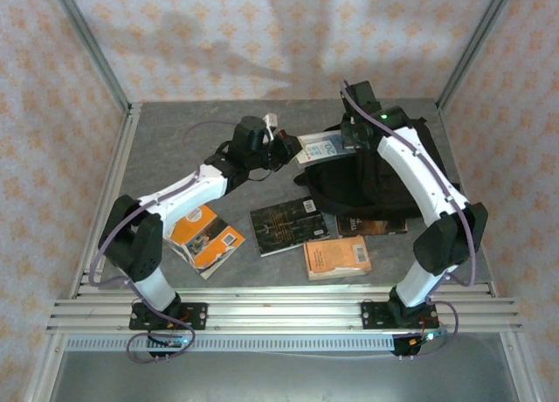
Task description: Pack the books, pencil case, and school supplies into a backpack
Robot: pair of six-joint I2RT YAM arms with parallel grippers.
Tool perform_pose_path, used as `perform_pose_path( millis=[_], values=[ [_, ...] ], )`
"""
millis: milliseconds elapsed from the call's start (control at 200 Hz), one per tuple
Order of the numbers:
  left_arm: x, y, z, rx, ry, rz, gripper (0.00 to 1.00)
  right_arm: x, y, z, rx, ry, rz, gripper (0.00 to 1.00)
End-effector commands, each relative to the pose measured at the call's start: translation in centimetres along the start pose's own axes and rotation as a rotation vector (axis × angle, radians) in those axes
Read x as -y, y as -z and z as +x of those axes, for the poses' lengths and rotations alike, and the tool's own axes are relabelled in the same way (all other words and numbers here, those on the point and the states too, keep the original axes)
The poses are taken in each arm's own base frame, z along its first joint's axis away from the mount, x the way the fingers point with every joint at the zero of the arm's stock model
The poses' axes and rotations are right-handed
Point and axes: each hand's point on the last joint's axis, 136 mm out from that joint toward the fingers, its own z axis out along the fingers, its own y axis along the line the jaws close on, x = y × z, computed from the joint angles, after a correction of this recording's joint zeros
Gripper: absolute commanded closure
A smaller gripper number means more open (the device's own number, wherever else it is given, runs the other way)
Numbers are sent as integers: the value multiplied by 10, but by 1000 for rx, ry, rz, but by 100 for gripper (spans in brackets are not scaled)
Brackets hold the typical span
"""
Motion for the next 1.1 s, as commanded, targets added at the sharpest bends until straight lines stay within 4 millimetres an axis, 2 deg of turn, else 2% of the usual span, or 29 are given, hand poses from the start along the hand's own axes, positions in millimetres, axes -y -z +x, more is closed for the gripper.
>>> perform_pose_path(
  millis=[0,105,250,275,295,490,801,876,971,1016,1096],
  values=[
    [12,-11,7,-42,-62,12,100,11,36,-26,129,85,-13,100],
    [19,-29,17,-109,-89,29,100,7,49,-33,161,127,-61,100],
    [24,-55,24,-154,-35,98,100,1,59,-39,182,140,-118,100],
    [31,-56,23,-151,-30,125,100,0,61,-39,183,140,-132,100],
    [23,-65,26,-164,-14,120,100,-1,61,-39,182,141,-141,100],
    [29,-96,39,-198,18,165,100,-5,65,-37,179,122,-211,100],
    [36,-166,100,-285,49,137,100,-5,59,-37,195,49,-212,100],
    [36,-183,113,-295,20,110,88,-7,57,-38,212,12,-222,100],
    [33,-197,119,-307,27,98,62,-7,54,-39,223,-17,-223,100],
    [34,-198,119,-312,38,100,52,-5,52,-39,225,-29,-217,100],
    [38,-190,111,-300,22,99,43,2,47,-40,228,-54,-198,100]
  ],
)
